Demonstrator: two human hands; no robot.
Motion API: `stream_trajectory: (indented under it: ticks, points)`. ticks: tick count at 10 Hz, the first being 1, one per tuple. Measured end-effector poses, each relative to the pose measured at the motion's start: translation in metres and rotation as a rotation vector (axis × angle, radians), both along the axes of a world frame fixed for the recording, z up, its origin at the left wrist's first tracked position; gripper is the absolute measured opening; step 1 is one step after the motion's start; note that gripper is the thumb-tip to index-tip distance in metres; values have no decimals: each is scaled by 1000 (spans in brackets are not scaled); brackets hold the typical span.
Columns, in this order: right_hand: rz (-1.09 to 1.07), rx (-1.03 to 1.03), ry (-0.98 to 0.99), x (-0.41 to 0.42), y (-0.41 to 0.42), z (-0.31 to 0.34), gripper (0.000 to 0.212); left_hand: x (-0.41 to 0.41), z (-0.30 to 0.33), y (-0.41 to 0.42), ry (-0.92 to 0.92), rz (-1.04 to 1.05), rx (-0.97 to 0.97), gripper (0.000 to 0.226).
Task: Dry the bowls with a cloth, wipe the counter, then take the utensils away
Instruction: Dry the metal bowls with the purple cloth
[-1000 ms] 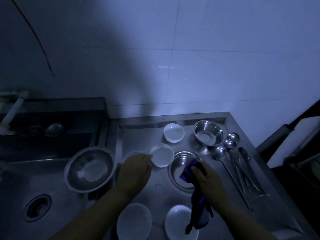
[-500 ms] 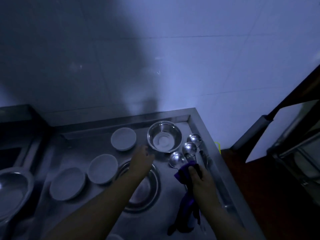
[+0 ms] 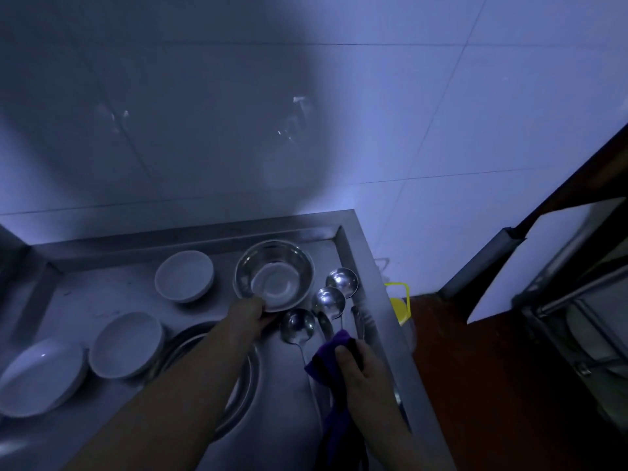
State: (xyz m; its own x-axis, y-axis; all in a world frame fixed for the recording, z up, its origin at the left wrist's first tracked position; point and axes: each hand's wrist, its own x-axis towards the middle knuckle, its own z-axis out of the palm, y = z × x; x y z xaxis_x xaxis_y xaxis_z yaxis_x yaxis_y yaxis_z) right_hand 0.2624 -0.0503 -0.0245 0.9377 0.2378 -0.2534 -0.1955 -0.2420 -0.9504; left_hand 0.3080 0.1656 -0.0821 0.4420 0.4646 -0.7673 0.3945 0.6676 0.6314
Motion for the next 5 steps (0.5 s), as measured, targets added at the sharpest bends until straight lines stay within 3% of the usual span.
stream_trajectory:
  ticks: [1, 3, 4, 5]
  points:
    - [24, -20, -20, 1, -3, 5, 14, -14, 1, 2, 40, -19, 115, 14]
    - [76, -53, -79, -13, 4, 28, 12, -81, 55, 4, -36, 53, 356, 20]
    - [78, -64, -119, -28, 10, 45, 15, -120, 79, 6, -117, 18, 622, 16]
    - [4, -27, -127, -48, 15, 59, 17, -153, 89, 12, -118, -144, 808, 16]
